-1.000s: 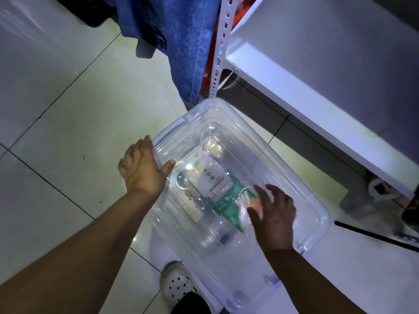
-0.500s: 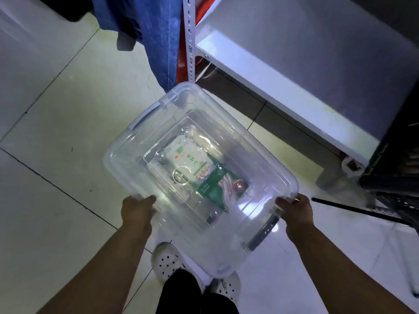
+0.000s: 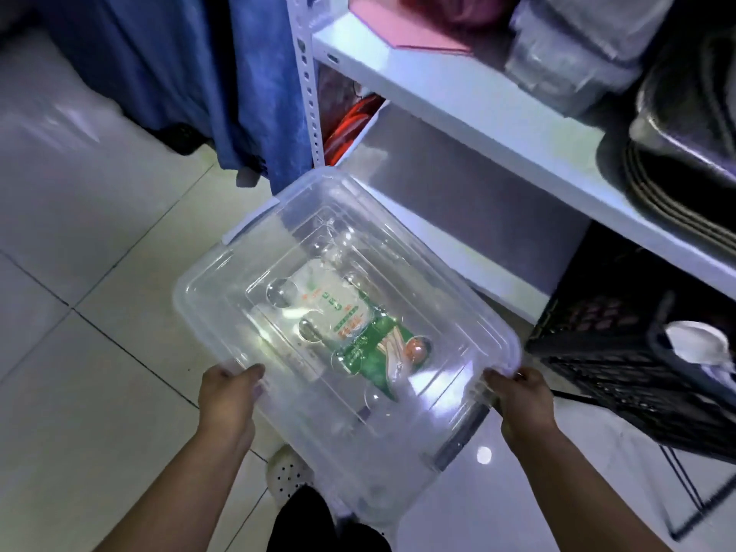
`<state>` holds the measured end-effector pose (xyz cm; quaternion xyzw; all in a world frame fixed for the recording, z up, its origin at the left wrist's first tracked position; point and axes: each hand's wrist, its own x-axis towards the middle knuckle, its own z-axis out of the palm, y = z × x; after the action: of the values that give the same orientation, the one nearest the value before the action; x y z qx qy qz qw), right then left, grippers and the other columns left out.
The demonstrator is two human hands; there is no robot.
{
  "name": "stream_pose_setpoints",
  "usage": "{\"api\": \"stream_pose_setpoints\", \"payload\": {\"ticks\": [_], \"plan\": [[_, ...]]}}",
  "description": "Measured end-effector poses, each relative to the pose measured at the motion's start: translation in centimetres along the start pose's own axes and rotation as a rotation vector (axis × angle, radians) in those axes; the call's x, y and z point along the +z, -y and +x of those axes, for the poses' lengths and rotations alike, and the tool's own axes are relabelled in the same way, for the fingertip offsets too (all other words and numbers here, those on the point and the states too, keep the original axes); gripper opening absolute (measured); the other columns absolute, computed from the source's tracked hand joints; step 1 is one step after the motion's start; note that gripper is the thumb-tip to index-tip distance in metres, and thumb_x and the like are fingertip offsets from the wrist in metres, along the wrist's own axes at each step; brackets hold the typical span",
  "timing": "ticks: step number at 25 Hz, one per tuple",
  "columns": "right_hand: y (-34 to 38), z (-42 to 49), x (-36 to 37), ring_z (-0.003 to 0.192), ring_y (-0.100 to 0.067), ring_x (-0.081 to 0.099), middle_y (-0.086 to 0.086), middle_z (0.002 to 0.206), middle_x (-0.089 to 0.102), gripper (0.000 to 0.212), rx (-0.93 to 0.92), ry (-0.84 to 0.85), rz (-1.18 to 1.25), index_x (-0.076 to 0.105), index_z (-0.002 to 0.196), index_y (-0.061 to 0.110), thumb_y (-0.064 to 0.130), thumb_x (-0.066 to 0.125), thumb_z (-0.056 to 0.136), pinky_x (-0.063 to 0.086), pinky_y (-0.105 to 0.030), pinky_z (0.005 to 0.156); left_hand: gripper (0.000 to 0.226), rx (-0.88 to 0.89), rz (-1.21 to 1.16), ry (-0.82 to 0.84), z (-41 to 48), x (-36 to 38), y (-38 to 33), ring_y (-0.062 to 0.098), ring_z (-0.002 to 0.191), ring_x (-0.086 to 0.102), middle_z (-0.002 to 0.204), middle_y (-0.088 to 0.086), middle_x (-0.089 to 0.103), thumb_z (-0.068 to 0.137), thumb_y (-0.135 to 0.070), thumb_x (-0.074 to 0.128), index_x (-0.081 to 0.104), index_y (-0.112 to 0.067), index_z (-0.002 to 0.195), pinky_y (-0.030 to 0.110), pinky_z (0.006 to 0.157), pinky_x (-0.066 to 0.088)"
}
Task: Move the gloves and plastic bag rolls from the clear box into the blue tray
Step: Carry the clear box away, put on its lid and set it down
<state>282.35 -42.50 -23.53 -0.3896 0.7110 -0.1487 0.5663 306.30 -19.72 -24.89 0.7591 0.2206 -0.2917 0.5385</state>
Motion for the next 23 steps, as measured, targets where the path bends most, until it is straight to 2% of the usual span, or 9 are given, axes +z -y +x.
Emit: {"api": "stream_pose_setpoints", "payload": {"ticks": [4,8,9,11,12,15,17,20,23], "plan": [[2.8,-3.1,-3.9,0.080,-0.033,0.055,-0.023,0.091,0.058,0.024,0.003,-0.059,0.103,0.054,0.103,-0.015,-0.006,0.062,0.082,0.047,-0.041,0.070,0.020,0.097,0.019,0.070,-3.6,1.7,-4.9,0.021,0.066,0.048,0.085,0.014,0.044,0.081,-0.001,0.064,0.049,-0.010,0.089,0.029,0.059,0.043],[3.9,-3.8,-5.7,0.078,-0.034,0.058,-0.024,0.093,0.060,0.024,0.051,-0.127,0.255,0.056,0.104,-0.008,-0.006,0.062,0.081,0.055,-0.036,0.071,0.018,0.177,0.084,0.169,-3.8,5.2,-8.5,0.023,0.074,0.046,0.087,0.014,0.045,0.080,-0.001,0.065,0.052,-0.005,0.092,0.029,0.057,0.042],[4.1,-3.8,-5.7,0.074,-0.033,0.058,-0.022,0.090,0.061,0.023,0.056,-0.145,0.293,0.056,0.103,-0.006,-0.005,0.063,0.081,0.057,-0.032,0.065,0.018,0.190,0.111,0.185,-3.3,6.3,-9.3,0.023,0.074,0.047,0.087,0.015,0.047,0.080,-0.002,0.064,0.054,-0.001,0.094,0.031,0.058,0.042],[4.6,-3.6,-5.4,0.063,-0.025,0.056,-0.014,0.077,0.059,0.017,0.049,-0.210,0.346,0.058,0.096,0.000,-0.002,0.064,0.080,0.054,-0.020,0.048,0.022,0.204,0.146,0.235,-2.2,8.9,-10.9,0.024,0.072,0.051,0.089,0.017,0.051,0.081,-0.003,0.062,0.055,0.005,0.100,0.032,0.063,0.045],[4.7,-3.5,-5.1,0.059,-0.022,0.054,-0.010,0.071,0.057,0.016,0.057,-0.255,0.357,0.058,0.092,0.003,0.000,0.066,0.079,0.051,-0.021,0.046,0.020,0.212,0.159,0.277,-1.8,10.2,-11.7,0.025,0.073,0.053,0.091,0.017,0.054,0.082,-0.003,0.061,0.055,0.003,0.101,0.033,0.065,0.047],[4.8,-3.2,-3.4,0.047,-0.019,0.045,-0.009,0.061,0.051,0.019,0.151,-0.412,0.377,0.052,0.070,0.005,0.008,0.070,0.075,0.039,-0.024,0.048,0.029,0.202,0.207,0.456,-0.8,13.9,-13.7,0.024,0.091,0.060,0.109,0.012,0.061,0.085,-0.002,0.057,0.054,-0.003,0.113,0.032,0.082,0.051],[5.0,-3.4,-1.9,0.047,-0.020,0.044,-0.012,0.065,0.053,0.020,0.201,-0.482,0.432,0.051,0.063,0.008,0.011,0.068,0.072,0.038,-0.027,0.052,0.040,0.194,0.245,0.564,-0.5,15.5,-14.5,0.025,0.104,0.060,0.117,0.008,0.061,0.085,0.000,0.056,0.050,-0.010,0.124,0.038,0.092,0.050],[6.5,-4.2,0.9,0.048,-0.020,0.044,-0.008,0.063,0.052,0.018,0.285,-0.534,0.503,0.053,0.076,0.005,0.015,0.068,0.072,0.036,-0.026,0.051,0.040,0.196,0.294,0.630,-0.6,15.9,-14.8,0.028,0.105,0.061,0.118,0.011,0.063,0.085,0.001,0.056,0.052,-0.010,0.122,0.043,0.095,0.049],[9.5,-4.1,4.1,0.055,-0.019,0.051,-0.006,0.071,0.056,0.029,0.348,-0.564,0.601,0.053,0.095,0.011,0.021,0.071,0.075,0.040,-0.028,0.054,0.024,0.165,0.264,0.585,-0.6,14.3,-14.3,0.024,0.091,0.063,0.105,0.008,0.064,0.085,-0.002,0.058,0.058,-0.012,0.107,0.039,0.083,0.052]]}}
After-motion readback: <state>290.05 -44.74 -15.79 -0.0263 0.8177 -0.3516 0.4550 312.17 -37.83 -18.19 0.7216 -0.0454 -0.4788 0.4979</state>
